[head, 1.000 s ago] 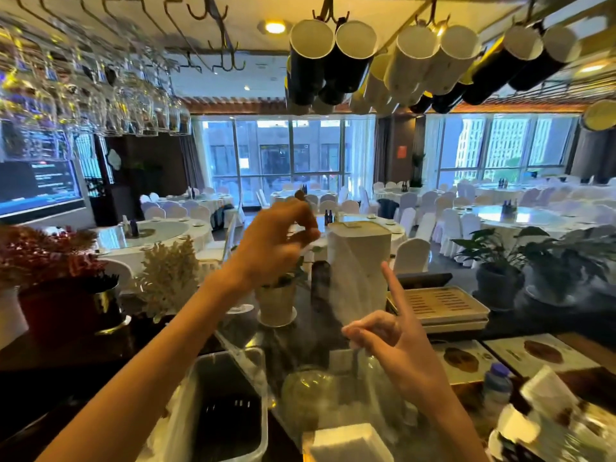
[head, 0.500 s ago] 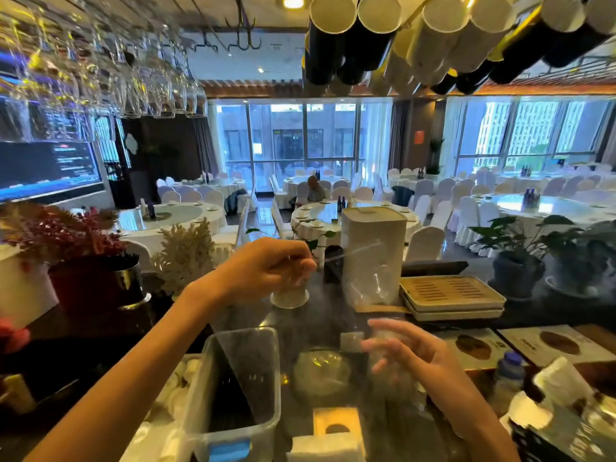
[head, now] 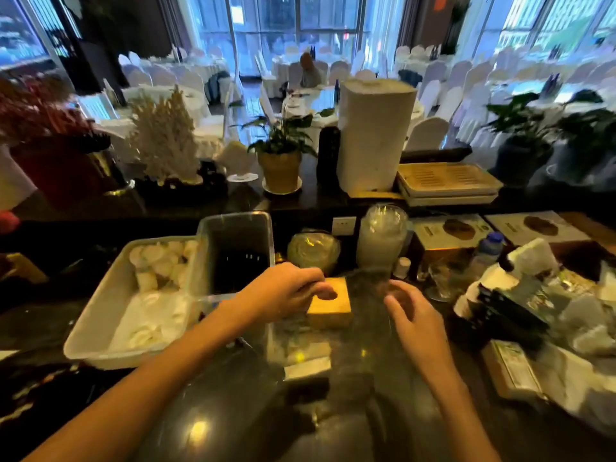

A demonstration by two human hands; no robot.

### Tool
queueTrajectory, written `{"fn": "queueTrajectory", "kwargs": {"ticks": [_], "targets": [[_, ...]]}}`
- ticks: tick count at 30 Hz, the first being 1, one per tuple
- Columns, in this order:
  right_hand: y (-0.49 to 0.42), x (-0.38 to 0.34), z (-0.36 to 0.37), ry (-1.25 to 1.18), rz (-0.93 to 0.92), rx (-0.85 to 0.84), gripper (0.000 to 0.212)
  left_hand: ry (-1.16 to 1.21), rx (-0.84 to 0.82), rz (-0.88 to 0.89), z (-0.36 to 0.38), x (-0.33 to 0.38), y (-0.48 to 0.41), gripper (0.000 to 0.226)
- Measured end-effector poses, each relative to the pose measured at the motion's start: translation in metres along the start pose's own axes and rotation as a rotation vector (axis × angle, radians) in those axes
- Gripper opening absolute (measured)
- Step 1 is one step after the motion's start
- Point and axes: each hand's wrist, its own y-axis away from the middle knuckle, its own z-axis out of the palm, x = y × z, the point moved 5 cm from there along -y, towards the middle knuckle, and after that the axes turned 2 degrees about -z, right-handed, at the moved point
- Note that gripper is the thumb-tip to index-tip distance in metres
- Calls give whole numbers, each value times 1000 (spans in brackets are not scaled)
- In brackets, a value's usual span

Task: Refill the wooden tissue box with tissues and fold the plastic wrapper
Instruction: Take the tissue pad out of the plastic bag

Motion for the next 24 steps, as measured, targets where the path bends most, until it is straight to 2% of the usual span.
{"fn": "queueTrajectory", "kwargs": {"ticks": [1, 3, 4, 5, 7, 8, 12, 15, 16, 19, 24], "targets": [[8, 0, -2, 7, -19, 111, 30, -12, -31, -42, 14, -5, 0, 31], [25, -14, -2, -47, -234, 249, 30, -39, -68, -92, 34, -13, 1, 34], [34, -25, 4, -47, -366, 211, 30, -12, -76, -107, 39, -15, 1, 33], [42, -36, 14, -17, -471, 105, 32, 31, -83, -114, 42, -17, 3, 31], [51, -52, 38, 191, -608, -134, 36, 90, -91, -103, 46, -19, 6, 25], [53, -55, 48, 301, -651, -200, 39, 108, -94, -101, 47, -21, 9, 21], [49, -58, 67, 436, -649, -295, 48, 234, -95, -162, 45, -33, 20, 16], [40, -59, 69, 621, -677, -293, 39, 349, -157, -244, 43, -42, 33, 21], [38, -61, 68, 682, -705, -291, 33, 300, -168, -255, 44, -45, 37, 23], [36, -69, 60, 716, -775, -354, 19, -66, -86, -193, 38, -44, 42, 16], [57, -73, 43, 692, -850, -571, 36, -276, 29, -137, 17, -27, 41, 25]]}}
